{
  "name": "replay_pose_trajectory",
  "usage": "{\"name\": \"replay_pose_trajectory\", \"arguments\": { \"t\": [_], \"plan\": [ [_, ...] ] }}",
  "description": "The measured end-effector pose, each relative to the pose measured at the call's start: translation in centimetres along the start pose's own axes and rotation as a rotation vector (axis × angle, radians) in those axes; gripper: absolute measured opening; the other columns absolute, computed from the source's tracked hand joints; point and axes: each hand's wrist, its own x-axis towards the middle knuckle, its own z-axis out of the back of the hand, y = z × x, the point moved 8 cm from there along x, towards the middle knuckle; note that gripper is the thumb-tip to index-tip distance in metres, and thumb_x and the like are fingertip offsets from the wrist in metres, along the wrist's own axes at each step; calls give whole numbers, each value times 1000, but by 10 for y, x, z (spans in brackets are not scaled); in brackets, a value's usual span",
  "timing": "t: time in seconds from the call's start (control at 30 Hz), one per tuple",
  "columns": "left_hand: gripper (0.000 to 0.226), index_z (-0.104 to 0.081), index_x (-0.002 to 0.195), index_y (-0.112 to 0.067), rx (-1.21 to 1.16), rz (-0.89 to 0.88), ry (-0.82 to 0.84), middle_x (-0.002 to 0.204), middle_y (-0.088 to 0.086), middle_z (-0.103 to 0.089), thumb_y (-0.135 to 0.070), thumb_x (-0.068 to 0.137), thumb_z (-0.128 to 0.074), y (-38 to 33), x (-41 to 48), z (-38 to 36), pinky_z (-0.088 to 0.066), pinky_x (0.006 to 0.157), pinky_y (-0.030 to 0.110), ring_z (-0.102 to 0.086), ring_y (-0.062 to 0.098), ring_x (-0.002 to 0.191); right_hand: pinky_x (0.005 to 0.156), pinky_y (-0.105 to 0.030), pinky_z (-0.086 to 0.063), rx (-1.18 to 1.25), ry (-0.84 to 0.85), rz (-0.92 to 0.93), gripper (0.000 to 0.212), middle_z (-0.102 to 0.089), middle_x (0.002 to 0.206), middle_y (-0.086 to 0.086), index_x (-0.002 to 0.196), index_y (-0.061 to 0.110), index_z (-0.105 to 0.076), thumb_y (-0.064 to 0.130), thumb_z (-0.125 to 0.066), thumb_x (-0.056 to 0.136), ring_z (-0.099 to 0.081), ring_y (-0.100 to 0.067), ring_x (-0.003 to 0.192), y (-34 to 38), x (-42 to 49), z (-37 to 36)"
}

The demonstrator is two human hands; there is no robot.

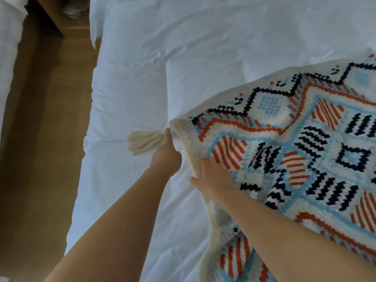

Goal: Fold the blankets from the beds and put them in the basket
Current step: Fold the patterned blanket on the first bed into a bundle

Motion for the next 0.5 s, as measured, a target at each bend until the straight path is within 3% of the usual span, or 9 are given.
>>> {"name": "replay_pose_trajectory", "arguments": {
  "t": [0.1, 0.17, 0.27, 0.33, 0.4, 0.43, 0.5],
  "plan": [
    [74, 5, 150, -24, 189, -72, -67, 112, 14, -60, -10, 93, -41, 4, 41, -4, -47, 55, 36, -60, 27, 79, 80, -30, -46, -54, -106, 10, 45, -48, 123, -8, 126, 8, -42, 38, -46, 94, -50, -22, 111, 2, 18, -15],
    [62, -9, 149, -17, 212, -109, -91, 124, 17, -57, -13, 94, -38, 5, 67, -3, -42, 66, 33, -59, 34, 97, 75, -27, -44, -30, -183, 10, 34, -52, 121, -9, 124, 7, -44, 28, -38, 98, -54, -21, 106, 2, 30, -19],
    [28, -42, 116, -11, 130, -146, -102, 106, 17, -62, -21, 90, -45, 8, 91, 6, -46, 73, 35, -59, 36, 95, 62, -17, -39, 138, -227, -6, 28, -59, 108, -7, 119, 8, -52, 20, -37, 98, -59, -17, 86, -5, 42, -18],
    [14, -46, 95, -13, 68, -157, -100, 97, 16, -63, -24, 85, -50, 10, 100, 23, -54, 72, 42, -62, 36, 85, 52, -12, -31, 358, -215, 15, 20, -59, 90, -3, 108, 8, -58, 16, -43, 96, -49, -8, 67, -3, 44, -12],
    [6, -48, 89, -14, -41, -130, -120, 88, 16, -63, -19, 86, -46, 8, 111, 56, -57, 69, 47, -64, 34, 72, 47, -15, -28, 492, -235, 94, 13, -49, 69, 4, 83, 12, -55, 12, -47, 94, -37, -3, 54, 15, 45, 10],
    [8, -50, 90, -14, -108, -107, -152, 86, 16, -63, -15, 87, -42, 4, 118, 78, -58, 68, 47, -63, 32, 67, 46, -17, -31, 526, -243, 131, 21, -43, 63, 6, 72, 16, -48, 11, -48, 93, -33, -3, 51, 29, 47, 23],
    [18, -52, 97, -11, -255, -60, -257, 89, 18, -64, -11, 89, -37, -5, 134, 134, -58, 66, 43, -59, 28, 62, 50, -17, -34, 580, -291, 204, 26, -38, 60, 6, 68, 16, -43, 11, -50, 92, -32, -4, 50, 65, 56, 57]
  ]
}}
